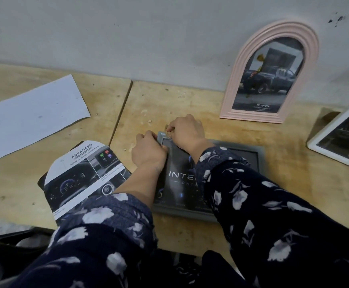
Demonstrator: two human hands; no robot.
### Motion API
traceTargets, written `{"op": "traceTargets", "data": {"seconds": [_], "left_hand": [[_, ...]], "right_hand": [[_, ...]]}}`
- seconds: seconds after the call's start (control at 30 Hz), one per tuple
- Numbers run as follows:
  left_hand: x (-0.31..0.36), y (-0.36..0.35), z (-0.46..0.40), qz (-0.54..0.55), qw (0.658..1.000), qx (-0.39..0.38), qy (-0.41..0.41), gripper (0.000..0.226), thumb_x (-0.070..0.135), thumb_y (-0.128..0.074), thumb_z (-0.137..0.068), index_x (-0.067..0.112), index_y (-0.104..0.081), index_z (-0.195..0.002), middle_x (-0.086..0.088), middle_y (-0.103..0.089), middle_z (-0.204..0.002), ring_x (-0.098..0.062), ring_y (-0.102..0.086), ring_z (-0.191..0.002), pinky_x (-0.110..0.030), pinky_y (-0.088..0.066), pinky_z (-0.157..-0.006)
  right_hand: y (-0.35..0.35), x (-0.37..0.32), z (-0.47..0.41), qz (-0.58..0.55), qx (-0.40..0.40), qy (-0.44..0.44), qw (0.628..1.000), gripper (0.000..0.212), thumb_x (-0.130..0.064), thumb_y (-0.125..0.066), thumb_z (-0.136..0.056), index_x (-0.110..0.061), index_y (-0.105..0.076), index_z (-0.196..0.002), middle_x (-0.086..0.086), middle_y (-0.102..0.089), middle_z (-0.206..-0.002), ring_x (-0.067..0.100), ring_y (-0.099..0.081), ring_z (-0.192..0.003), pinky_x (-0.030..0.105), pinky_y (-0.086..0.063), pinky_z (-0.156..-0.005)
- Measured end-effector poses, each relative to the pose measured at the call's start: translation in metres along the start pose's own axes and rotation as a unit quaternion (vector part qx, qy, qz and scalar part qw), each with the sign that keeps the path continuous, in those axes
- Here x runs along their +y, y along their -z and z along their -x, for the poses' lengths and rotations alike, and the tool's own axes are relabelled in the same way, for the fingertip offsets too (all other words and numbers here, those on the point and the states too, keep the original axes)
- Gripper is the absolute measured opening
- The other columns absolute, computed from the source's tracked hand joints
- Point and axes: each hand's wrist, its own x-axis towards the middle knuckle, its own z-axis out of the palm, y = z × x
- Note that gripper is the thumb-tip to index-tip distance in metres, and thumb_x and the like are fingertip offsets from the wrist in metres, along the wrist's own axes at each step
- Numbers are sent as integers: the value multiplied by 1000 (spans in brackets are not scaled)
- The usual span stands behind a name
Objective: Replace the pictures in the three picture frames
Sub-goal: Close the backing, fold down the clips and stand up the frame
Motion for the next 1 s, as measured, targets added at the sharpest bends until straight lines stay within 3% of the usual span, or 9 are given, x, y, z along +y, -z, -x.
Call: {"op": "traceTargets", "data": {"seconds": [0.43,0.67,0.9,1.0], "left_hand": [[2,-1,5,-14,1000,-15,-17,35,31,-62,-86,20,-52,-117,-8,-45,-125,-36,-58,-100,-32,-36,-75],[2,-1,5,-19,999,-17,-21,41,32,-65,-85,18,-51,-121,-10,-44,-127,-36,-57,-102,-34,-37,-77],[6,-3,5,-40,999,-14,-16,44,33,-65,-86,17,-49,-123,-12,-44,-127,-38,-56,-105,-39,-41,-81],[6,-5,5,-44,999,-9,-16,44,33,-65,-87,15,-49,-123,-13,-42,-127,-40,-56,-105,-43,-43,-86]], "right_hand": [[19,67,44,40,18,-83,996,40,-4,-50,-85,-35,-68,-103,-9,-62,-115,21,-42,-113,35,-30,-84],[26,102,68,87,72,-98,989,25,-14,-51,-88,-29,-68,-98,-4,-61,-107,25,-42,-109,35,-30,-83],[33,140,89,135,119,-118,977,28,-13,-43,-89,-24,-67,-99,-1,-60,-105,25,-44,-105,37,-33,-83],[27,151,93,152,158,-119,968,29,-8,-43,-85,-18,-70,-91,2,-62,-97,30,-47,-100,36,-30,-76]]}}
